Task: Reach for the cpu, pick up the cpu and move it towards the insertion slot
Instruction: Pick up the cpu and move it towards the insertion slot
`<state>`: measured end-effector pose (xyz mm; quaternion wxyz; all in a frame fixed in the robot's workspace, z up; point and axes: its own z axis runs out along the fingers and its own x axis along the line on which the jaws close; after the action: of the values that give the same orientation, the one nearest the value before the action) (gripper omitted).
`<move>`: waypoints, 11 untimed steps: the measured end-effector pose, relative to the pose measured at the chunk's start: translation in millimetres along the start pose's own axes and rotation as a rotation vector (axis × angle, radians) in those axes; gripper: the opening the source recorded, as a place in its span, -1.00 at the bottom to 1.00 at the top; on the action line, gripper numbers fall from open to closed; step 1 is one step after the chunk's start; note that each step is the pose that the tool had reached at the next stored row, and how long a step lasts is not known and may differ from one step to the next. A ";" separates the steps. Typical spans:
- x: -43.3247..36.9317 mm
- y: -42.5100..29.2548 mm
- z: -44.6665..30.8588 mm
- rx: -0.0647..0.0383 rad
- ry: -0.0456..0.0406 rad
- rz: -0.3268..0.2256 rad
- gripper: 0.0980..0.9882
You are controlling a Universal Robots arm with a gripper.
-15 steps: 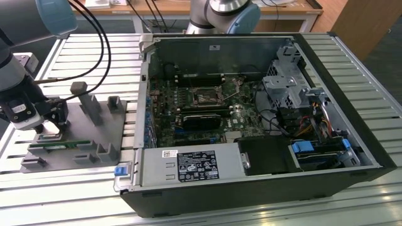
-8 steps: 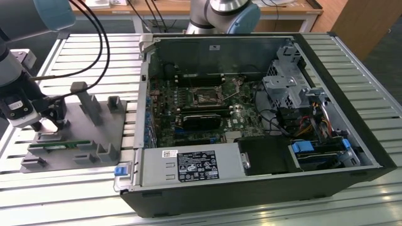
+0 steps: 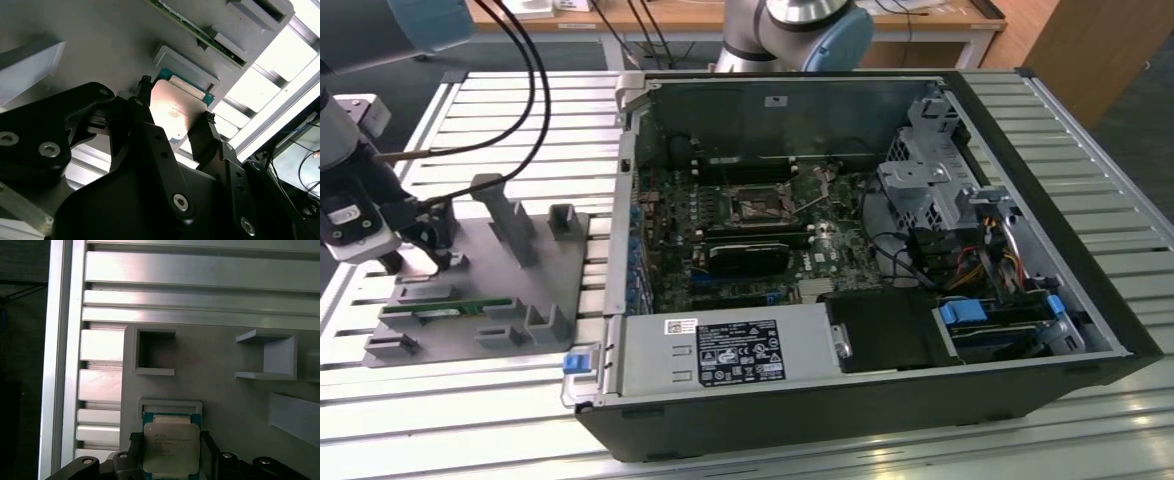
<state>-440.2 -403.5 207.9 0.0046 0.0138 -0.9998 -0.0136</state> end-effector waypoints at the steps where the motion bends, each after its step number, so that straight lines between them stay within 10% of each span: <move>1: -0.1 0.0 -0.3 0.000 -0.0002 0.000 0.00; 11: 0.0 0.0 -2.7 0.000 0.0002 0.000 0.00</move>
<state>-440.3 -403.5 210.6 0.0047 0.0138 -0.9998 -0.0136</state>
